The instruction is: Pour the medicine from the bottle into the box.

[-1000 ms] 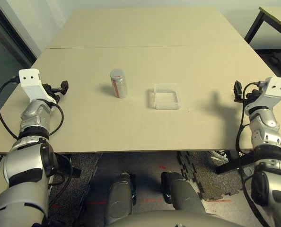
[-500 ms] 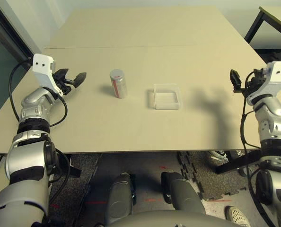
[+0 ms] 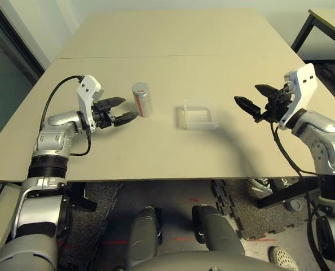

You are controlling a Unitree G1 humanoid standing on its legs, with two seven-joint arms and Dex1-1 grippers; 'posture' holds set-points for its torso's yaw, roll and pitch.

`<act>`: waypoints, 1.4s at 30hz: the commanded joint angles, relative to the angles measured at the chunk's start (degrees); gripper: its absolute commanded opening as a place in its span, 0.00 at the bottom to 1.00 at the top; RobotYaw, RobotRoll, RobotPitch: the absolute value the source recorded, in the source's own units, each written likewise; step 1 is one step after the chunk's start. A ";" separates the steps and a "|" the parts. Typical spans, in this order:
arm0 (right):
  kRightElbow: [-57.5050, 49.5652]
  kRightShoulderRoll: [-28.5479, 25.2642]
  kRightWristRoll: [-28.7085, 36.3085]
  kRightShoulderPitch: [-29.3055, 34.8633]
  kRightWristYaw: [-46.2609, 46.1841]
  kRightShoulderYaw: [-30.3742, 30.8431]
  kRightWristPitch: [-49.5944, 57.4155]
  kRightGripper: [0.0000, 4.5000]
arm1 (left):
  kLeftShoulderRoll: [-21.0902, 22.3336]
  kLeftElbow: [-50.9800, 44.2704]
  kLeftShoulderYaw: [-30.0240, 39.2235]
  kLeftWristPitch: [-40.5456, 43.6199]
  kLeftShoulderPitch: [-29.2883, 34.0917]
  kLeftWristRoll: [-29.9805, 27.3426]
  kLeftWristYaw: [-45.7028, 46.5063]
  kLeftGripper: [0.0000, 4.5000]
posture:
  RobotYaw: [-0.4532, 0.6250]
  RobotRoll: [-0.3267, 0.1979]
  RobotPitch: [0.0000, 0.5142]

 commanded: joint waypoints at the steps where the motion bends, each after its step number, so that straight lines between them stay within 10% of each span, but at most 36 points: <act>1: -4.26 -0.14 1.95 -0.10 2.39 2.32 2.94 1.00 | -1.33 4.67 0.20 -3.32 -1.68 1.33 2.04 0.99 | 0.28 0.62 0.18; 24: -8.80 3.02 2.30 -2.30 2.23 6.17 7.11 1.00 | -11.06 25.88 -0.28 -19.17 -10.23 6.34 9.98 0.99 | 0.25 0.62 0.18; 31: -8.22 3.63 2.12 -3.00 2.31 6.63 6.75 1.00 | -11.73 28.73 0.21 -23.52 -12.05 7.75 14.14 0.55 | 0.25 0.62 0.18; 42: -6.52 3.75 1.42 -5.29 2.99 7.17 5.76 1.00 | -12.02 22.46 -0.59 -21.38 -13.15 6.01 5.85 0.55 | 0.27 0.62 0.18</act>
